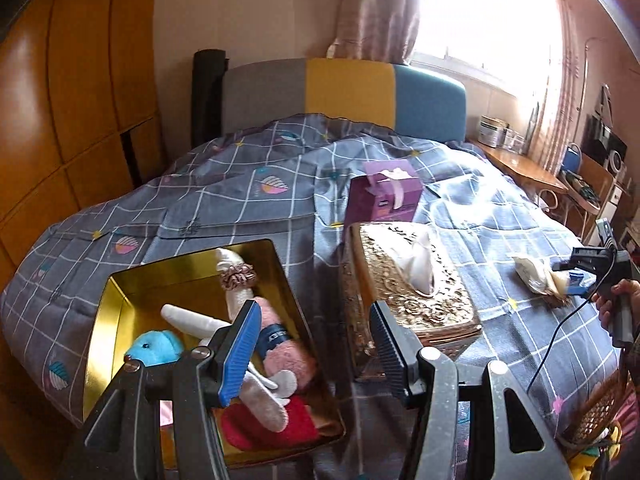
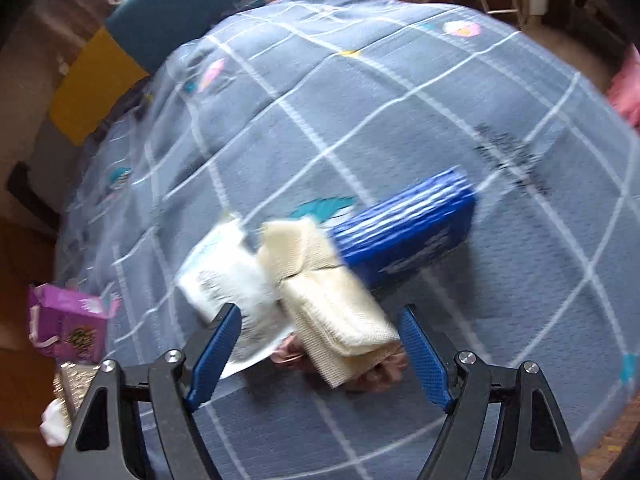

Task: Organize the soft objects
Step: 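Grasp the brown satin scrunchie with the right tool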

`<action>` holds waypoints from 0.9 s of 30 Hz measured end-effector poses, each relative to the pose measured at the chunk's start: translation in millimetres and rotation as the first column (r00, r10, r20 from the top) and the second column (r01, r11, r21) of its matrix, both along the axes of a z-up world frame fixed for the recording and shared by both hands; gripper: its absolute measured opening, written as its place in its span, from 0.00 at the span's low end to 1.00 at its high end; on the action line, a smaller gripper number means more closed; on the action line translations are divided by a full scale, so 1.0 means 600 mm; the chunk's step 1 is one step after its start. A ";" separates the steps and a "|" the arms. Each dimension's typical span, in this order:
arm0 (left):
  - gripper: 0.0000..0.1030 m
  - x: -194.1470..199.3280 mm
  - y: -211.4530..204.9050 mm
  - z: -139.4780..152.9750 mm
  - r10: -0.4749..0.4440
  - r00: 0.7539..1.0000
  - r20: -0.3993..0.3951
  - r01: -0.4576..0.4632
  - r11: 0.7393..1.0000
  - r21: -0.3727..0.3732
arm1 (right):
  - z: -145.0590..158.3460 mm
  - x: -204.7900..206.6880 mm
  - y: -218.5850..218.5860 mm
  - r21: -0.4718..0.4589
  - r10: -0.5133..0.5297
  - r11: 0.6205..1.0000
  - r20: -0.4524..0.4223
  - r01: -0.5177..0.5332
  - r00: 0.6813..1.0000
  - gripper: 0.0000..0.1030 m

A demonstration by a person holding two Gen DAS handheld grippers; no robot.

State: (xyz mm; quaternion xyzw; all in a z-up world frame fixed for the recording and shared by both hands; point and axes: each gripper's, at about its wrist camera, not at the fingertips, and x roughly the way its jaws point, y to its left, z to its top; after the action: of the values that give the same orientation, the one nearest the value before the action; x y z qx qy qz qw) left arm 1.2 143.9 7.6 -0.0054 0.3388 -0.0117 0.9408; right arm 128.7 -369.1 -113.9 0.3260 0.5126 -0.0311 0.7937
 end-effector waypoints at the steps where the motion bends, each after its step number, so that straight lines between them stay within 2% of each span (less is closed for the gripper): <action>1: 0.55 0.000 -0.001 0.000 -0.004 1.000 0.000 0.004 1.000 0.001 | 0.007 -0.002 0.024 0.045 0.079 0.996 0.037 -0.081 0.996 0.78; 4: 0.55 0.004 -0.015 0.003 -0.029 1.000 0.002 0.029 1.000 0.003 | 0.036 -0.015 0.073 0.073 0.200 0.975 0.121 -0.210 0.972 0.78; 7: 0.55 0.006 -0.029 0.010 -0.054 0.998 0.013 0.054 0.999 0.005 | 0.051 -0.022 0.081 -0.005 0.175 0.984 0.106 -0.176 0.979 0.78; 10: 0.55 0.004 -0.046 0.017 -0.085 0.996 0.026 0.085 0.996 0.010 | 0.047 -0.017 0.061 -0.068 0.088 0.994 0.056 -0.084 0.995 0.78; 13: 0.55 0.005 -0.062 0.020 -0.117 0.993 0.026 0.117 0.993 0.014 | 0.031 -0.005 0.048 -0.134 0.071 0.988 -0.012 -0.072 0.997 0.72; 16: 0.55 0.007 -0.077 0.017 -0.143 0.990 0.020 0.142 0.990 0.020 | 0.017 -0.011 0.058 -0.131 0.162 0.976 -0.080 -0.172 0.983 0.72; 19: 0.55 0.010 -0.090 0.014 -0.162 0.987 0.009 0.162 0.987 0.016 | 0.012 -0.011 0.090 -0.220 0.233 0.941 -0.131 -0.258 0.964 0.78; 24: 0.55 0.007 -0.116 0.016 -0.206 0.979 0.010 0.206 0.978 0.023 | -0.011 0.008 0.104 -0.257 0.255 0.919 -0.190 -0.299 0.948 0.78; 27: 0.55 0.005 -0.131 0.020 -0.234 0.972 0.016 0.234 0.972 0.021 | -0.026 0.025 0.117 -0.295 0.278 0.892 -0.241 -0.343 0.930 0.76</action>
State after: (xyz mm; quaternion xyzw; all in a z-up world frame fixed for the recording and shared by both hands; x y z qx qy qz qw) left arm 4.3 65.3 19.8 0.0437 0.3283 -0.1192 0.9360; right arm 143.8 -299.0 -129.5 0.0964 0.6198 -0.0205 0.7785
